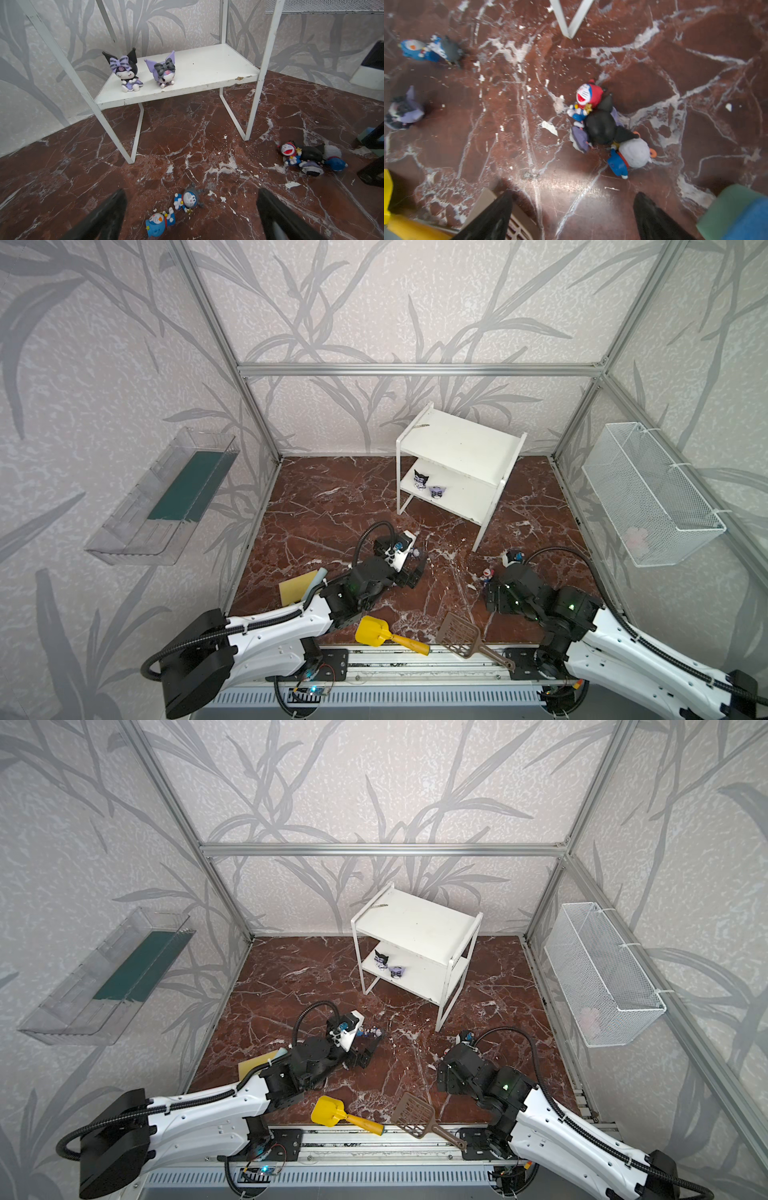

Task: Place and organize the plastic toys onto the shelf
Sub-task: 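Lower the right gripper onto the black Kuromi in the floor pile and close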

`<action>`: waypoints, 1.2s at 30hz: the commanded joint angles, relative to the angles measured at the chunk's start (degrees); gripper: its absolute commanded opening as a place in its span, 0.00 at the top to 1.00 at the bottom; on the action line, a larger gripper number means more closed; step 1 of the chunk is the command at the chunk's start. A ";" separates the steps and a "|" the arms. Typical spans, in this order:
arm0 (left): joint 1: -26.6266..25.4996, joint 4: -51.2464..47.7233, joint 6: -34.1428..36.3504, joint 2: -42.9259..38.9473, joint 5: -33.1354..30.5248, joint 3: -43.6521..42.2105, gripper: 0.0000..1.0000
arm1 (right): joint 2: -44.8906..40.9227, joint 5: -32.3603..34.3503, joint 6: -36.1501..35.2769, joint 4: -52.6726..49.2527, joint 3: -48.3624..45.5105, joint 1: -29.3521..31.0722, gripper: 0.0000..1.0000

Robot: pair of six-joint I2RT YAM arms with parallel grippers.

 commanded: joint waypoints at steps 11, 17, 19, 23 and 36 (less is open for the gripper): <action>-0.18 -3.44 -1.04 -5.11 1.95 -3.25 0.01 | -1.18 -7.11 -4.98 8.27 -4.38 -14.61 0.33; -0.17 -4.61 -1.00 -5.01 1.54 -2.64 0.01 | 5.06 -11.43 -8.26 13.63 -3.81 -17.31 0.45; -0.22 -5.04 -1.03 -5.14 1.43 -2.36 0.01 | 6.67 -12.11 -8.17 15.57 -3.98 -17.40 0.49; -0.12 -5.12 -1.04 -6.03 1.08 -2.63 0.01 | 10.70 -12.65 -7.91 18.46 -3.99 -17.93 0.50; -0.17 -7.36 -1.04 -10.41 -0.26 -4.68 0.01 | 19.02 -12.42 -8.21 22.02 -3.11 -21.96 0.47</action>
